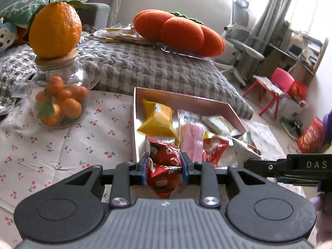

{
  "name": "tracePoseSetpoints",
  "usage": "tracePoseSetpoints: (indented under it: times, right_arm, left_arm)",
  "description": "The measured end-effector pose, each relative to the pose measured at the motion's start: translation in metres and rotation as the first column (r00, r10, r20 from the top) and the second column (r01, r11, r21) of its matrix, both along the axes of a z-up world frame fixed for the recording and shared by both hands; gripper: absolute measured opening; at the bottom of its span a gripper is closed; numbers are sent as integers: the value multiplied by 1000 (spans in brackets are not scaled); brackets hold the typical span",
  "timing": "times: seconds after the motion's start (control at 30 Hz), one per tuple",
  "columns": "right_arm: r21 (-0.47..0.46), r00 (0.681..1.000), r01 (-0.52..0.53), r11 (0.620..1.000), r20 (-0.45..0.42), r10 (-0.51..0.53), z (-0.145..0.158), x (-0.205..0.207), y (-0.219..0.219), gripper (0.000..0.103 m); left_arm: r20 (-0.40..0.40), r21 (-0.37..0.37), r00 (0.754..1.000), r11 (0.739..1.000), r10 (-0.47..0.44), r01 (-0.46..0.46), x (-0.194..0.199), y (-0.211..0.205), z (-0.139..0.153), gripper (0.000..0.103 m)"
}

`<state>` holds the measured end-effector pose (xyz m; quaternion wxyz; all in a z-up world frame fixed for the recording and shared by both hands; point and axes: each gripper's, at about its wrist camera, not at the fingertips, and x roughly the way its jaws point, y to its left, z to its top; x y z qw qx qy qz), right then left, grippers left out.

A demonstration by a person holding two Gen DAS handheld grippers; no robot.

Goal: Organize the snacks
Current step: 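Lift both held packs up and carry them over the box, then lower both packs into the box and open both tools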

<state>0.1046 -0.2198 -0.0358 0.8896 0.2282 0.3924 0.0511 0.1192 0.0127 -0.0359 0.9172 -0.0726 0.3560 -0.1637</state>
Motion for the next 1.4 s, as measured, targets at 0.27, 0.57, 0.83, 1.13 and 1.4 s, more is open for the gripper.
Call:
tracePoseSetpoints:
  times: [0.27, 0.57, 0.83, 1.13, 1.4]
  right_arm:
    - [-17, 999, 41, 999, 27, -41, -1, 43, -4, 48]
    - [-40, 995, 96, 995, 8, -96, -11, 86, -4, 48]
    - [13, 993, 113, 994, 23, -113, -5, 93, -9, 61]
    - [-23, 994, 98, 995, 47, -97, 13, 71, -10, 71]
    - [-37, 994, 100, 994, 50, -99, 24, 37, -16, 84]
  left_arm:
    - [42, 70, 999, 998, 1, -4, 13, -19, -9, 28]
    - [22, 51, 999, 998, 33, -34, 23, -21, -19, 29]
    - [58, 39, 998, 998, 40, -43, 20, -24, -15, 51]
    - [35, 81, 999, 997, 0, -3, 14, -32, -11, 73]
    - [-9, 143, 998, 988, -58, 59, -2, -38, -10, 87]
